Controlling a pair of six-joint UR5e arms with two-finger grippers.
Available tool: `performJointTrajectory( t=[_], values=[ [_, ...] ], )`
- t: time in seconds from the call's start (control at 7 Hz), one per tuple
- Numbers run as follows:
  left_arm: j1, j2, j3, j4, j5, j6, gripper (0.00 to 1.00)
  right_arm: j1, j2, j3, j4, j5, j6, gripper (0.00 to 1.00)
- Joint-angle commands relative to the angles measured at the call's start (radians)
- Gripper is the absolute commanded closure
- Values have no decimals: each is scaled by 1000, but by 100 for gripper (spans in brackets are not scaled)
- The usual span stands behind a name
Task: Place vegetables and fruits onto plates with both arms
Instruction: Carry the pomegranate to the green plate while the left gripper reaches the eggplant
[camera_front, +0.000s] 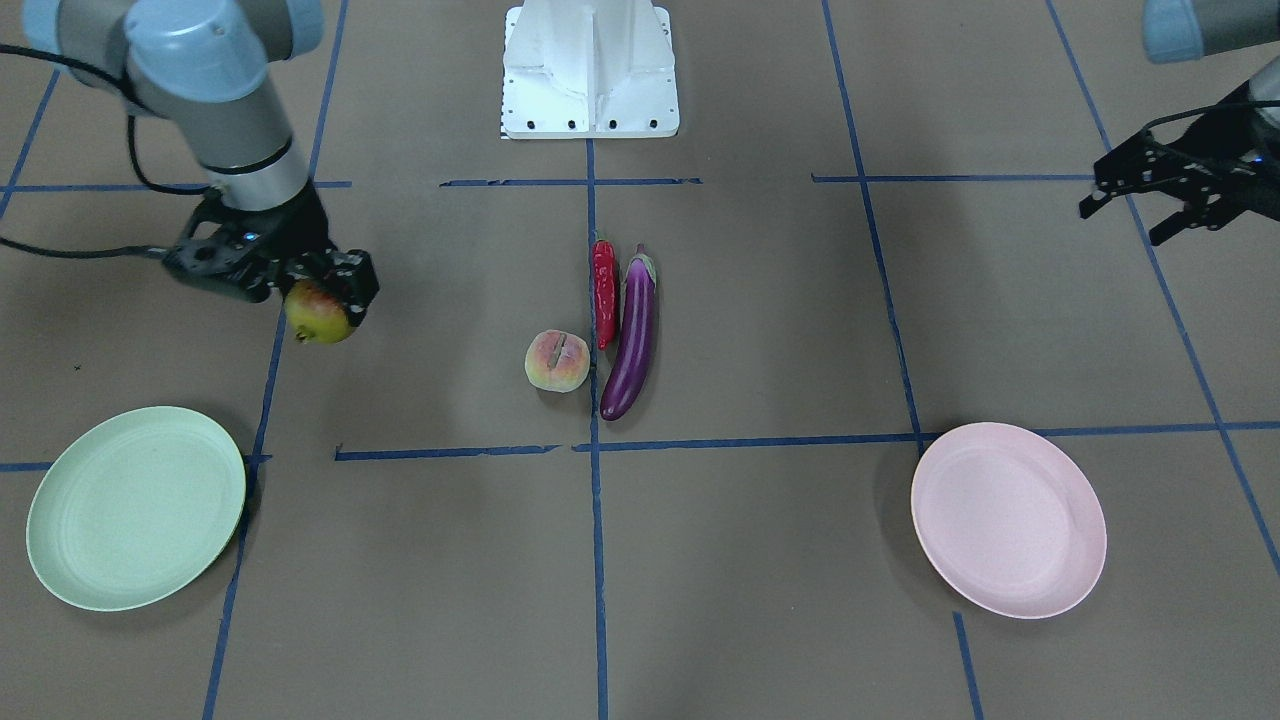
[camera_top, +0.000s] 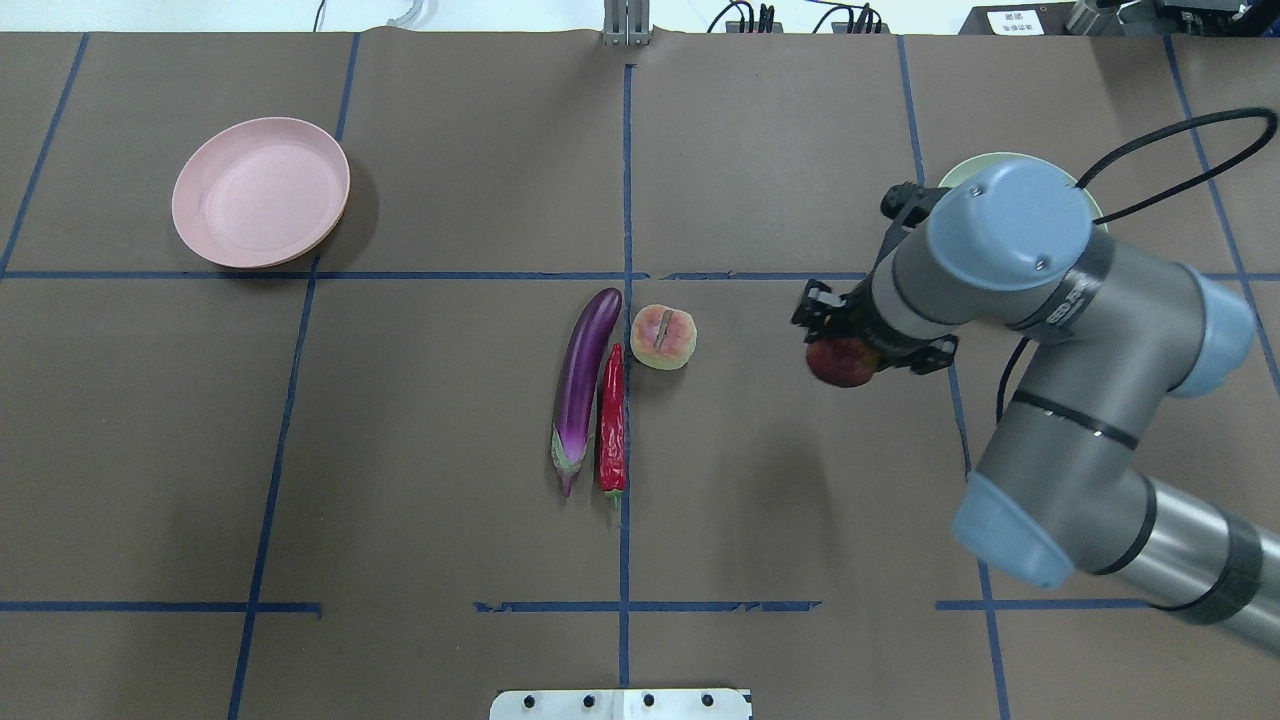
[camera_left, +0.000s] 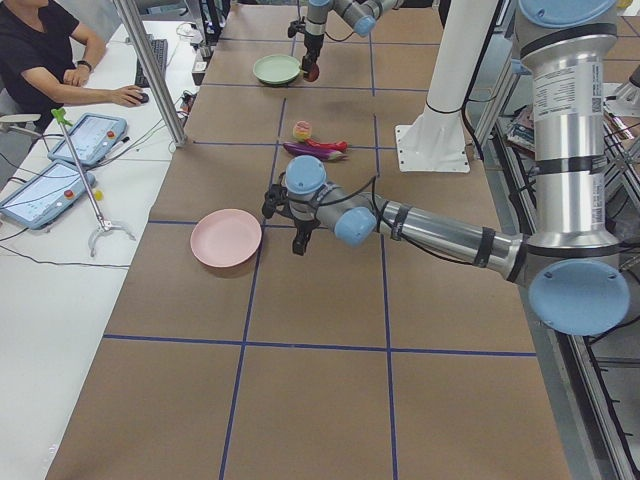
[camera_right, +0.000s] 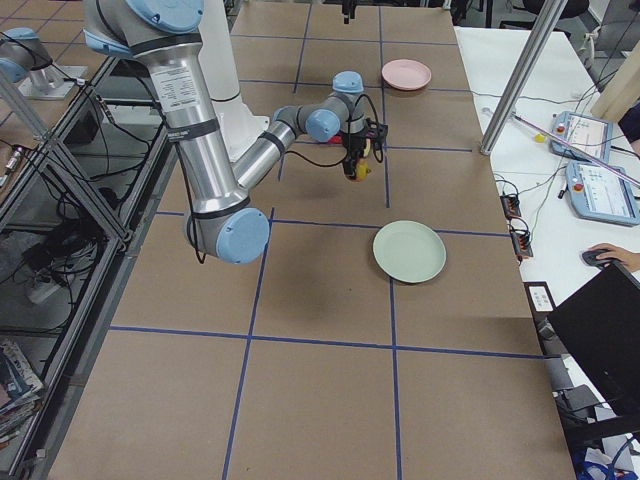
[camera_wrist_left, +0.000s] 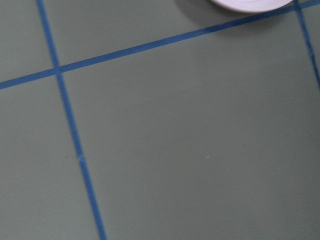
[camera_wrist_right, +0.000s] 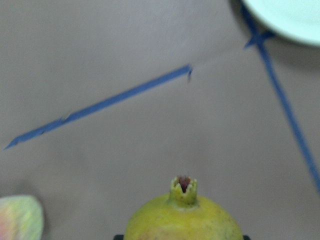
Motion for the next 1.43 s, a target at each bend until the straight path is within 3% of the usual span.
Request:
performJointTrajectory(
  t=[0.0,0.29,0.43,0.57,0.71,0.86,1.0,1.14,1.29],
  values=[
    [201,-199,-3,-50,66,-301,0,212,-6,-208,11,18,-342,99],
    [443,-370,21,-43,322,-450,0,262,50,-400,119,44,-417,98],
    [581,-451,72,-41,508,-511,0,262,69,-493,216,46,-414,79],
    [681,-534,169,-41,667,-520,0,259,71,-521,255,46,-414,31],
    [732,-611,252,-44,743,-521,0,261,77,-516,257,46,-414,0],
    [751,-655,315,-43,748,-517,6,262,80,-505,260,67,-415,0],
    [752,-662,327,-43,747,-518,15,262,80,-484,257,98,-412,0],
    [762,-656,327,-41,748,-509,39,262,80,-480,257,100,-414,0],
    [760,-651,327,-33,751,-507,84,265,80,-479,257,100,-414,0]
  ],
)
